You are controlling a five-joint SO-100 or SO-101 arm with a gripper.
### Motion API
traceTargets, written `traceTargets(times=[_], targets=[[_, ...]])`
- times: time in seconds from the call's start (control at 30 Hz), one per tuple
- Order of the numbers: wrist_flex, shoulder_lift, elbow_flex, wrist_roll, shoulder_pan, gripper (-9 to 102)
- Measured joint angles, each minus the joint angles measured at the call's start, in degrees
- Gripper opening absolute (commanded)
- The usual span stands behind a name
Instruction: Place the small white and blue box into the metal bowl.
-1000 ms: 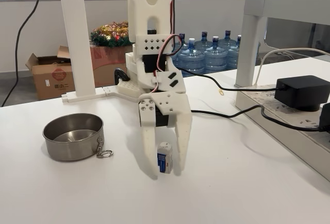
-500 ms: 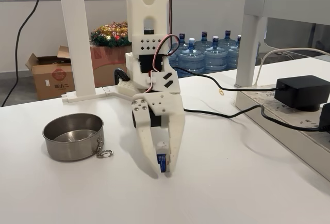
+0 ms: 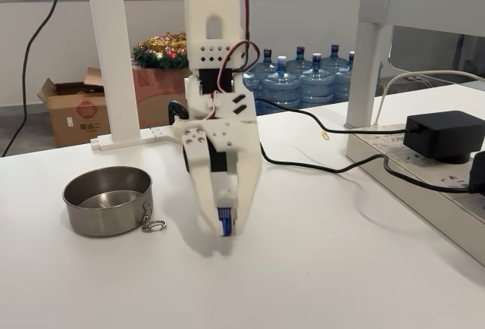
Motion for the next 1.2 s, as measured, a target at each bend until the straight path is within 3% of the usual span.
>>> traceTargets(times=[0.33, 0.7, 0.9, 1.2], targets=[[0.0, 22.4, 14.2, 0.0, 10.5, -5], [0.0, 29.3, 20.9, 0.0, 26.3, -2], [0.0, 29.4, 21.7, 0.0, 27.6, 11], [0.0, 29.4, 22.1, 0.0, 26.6, 11]])
